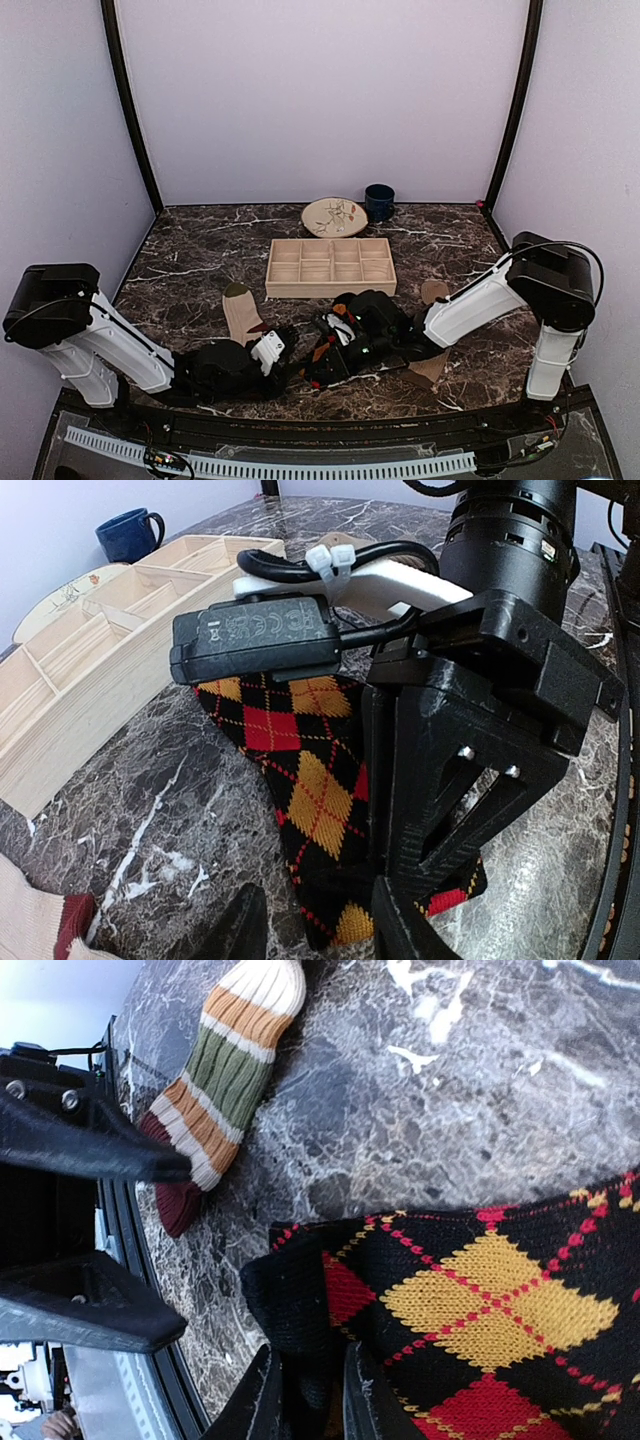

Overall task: Roll the socks
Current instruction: Roll the sock at the center of the board.

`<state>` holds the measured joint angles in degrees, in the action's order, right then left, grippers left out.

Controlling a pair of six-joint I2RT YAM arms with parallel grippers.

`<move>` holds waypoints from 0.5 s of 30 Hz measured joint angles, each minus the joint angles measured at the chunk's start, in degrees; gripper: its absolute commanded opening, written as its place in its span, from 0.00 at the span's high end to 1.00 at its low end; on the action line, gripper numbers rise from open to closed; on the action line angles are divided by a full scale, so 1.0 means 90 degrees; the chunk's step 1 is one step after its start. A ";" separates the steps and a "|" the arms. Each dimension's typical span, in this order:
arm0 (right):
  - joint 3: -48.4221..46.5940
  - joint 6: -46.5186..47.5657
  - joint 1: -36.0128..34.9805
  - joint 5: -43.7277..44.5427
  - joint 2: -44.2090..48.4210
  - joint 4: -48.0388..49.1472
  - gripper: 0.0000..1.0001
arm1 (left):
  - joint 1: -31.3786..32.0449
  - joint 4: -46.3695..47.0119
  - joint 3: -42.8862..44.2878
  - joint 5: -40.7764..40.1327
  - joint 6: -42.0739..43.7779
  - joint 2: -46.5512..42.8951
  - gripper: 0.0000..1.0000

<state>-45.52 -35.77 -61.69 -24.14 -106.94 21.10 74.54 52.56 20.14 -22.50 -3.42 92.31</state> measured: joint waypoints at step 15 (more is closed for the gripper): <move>-0.0284 0.0306 -0.0019 0.0413 0.0041 -0.0563 0.77 | 0.0041 -0.0138 0.0129 0.0019 -0.0126 0.0097 0.76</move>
<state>-48.07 -33.01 -61.87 -20.43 -106.56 16.03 74.91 51.31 21.30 -22.33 -4.56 93.19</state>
